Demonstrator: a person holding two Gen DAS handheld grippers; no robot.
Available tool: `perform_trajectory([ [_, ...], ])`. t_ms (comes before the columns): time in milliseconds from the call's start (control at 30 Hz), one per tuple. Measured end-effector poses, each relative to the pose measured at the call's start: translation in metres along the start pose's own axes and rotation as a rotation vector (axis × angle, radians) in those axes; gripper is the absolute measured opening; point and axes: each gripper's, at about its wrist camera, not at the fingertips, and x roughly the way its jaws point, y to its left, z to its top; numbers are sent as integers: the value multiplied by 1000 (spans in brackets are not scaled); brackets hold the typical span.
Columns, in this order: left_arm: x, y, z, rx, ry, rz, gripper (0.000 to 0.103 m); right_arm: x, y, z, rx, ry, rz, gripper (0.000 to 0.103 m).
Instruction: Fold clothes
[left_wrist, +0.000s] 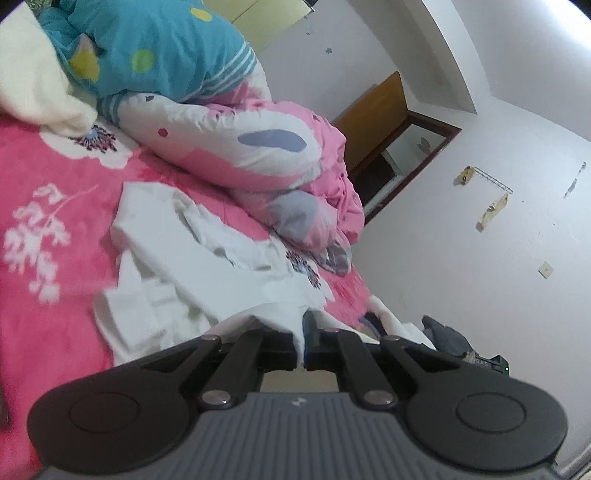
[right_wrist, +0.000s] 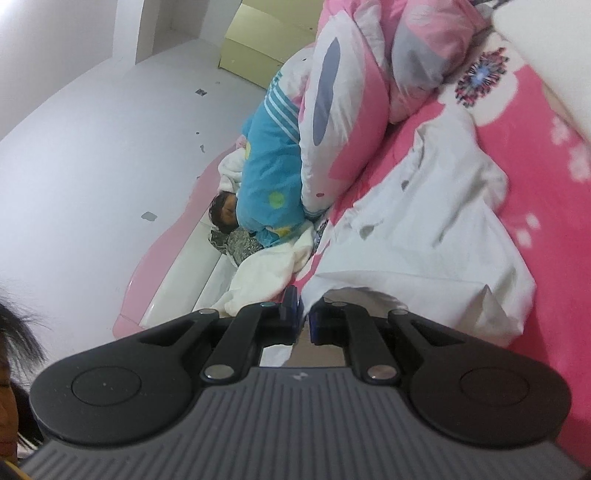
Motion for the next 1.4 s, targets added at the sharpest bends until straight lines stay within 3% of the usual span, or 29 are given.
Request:
perform_trajectory([
  [400,83,46,73,-26,-26,52,3,81,-17,92,-47,15,-24,4],
  [700,177,127,120,-149,-16,154,4,170,-92,168,38,2,-81,4],
  [767,187,146,124,-230,-30,166,10,185,-118,177,113,-13,-100,8],
  [800,188,155,125,-283,-47,151,20,191,-132,180,168,-16,-96,10],
  [833,188,163,126,-340,-67,130,33,195,-146,182,226,-21,-97,15],
  [867,186,171,127,-385,-93,103,39,197,-158,183,288,-29,-104,23],
  [900,184,176,128,-424,-122,78,49,197,-168,184,342,-40,-110,47],
  [933,181,181,129,-459,-147,60,55,195,-175,185,383,-53,-113,61],
  [967,178,185,130,-486,-165,44,56,193,-180,185,418,-68,-103,72],
  [1033,173,191,131,-534,-197,13,59,186,-183,188,459,-104,-58,85],
  [1100,165,190,132,-536,-223,10,60,177,-179,190,469,-144,-41,91],
  [1167,156,184,133,-518,-245,13,61,170,-170,193,450,-165,-36,91],
  [1333,127,150,137,-446,-255,7,65,149,-128,195,334,-197,-108,91],
  [1400,113,132,136,-400,-236,9,67,134,-99,196,218,-229,-168,91],
])
